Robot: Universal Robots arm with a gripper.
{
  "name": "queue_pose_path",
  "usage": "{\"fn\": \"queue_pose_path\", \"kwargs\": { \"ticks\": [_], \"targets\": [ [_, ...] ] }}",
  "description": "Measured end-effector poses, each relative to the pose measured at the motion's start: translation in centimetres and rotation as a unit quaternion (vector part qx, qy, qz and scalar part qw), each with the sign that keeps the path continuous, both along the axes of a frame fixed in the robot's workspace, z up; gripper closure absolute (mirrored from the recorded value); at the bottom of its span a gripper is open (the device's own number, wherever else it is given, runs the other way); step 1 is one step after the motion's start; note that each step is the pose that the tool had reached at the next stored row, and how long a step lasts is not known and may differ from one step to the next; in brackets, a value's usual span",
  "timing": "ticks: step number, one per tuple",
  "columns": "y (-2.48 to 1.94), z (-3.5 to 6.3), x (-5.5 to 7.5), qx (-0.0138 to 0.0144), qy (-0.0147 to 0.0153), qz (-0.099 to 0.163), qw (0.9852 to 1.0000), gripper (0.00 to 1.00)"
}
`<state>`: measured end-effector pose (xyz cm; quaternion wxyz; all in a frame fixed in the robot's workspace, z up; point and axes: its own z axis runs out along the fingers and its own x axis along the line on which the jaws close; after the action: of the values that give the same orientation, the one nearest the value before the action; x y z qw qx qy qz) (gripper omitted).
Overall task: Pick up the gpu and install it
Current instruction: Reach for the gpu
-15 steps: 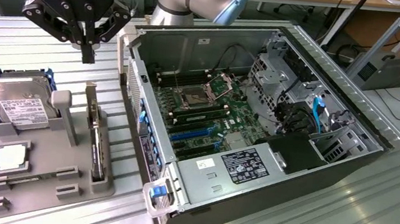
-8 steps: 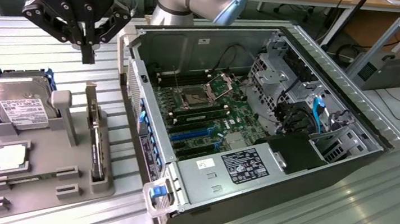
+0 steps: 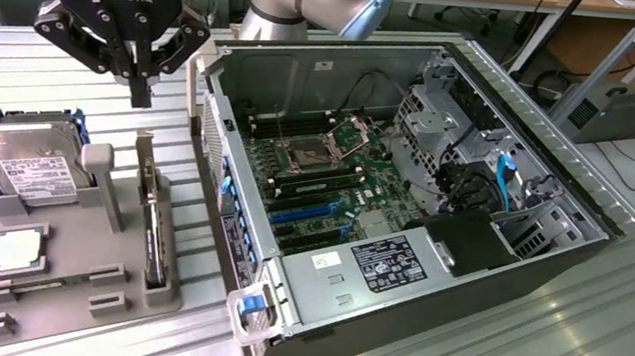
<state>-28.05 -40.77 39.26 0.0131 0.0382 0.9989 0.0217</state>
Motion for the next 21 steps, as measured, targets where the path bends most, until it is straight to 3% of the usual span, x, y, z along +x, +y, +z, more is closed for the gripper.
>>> {"fn": "queue_pose_path", "kwargs": {
  "ticks": [13,21],
  "targets": [
    [-1.7,0.0,0.0,0.0,0.0,0.0,1.0,0.89],
    [-1.91,0.01,0.0,0.0,0.0,0.0,1.0,0.89]
  ]
}}
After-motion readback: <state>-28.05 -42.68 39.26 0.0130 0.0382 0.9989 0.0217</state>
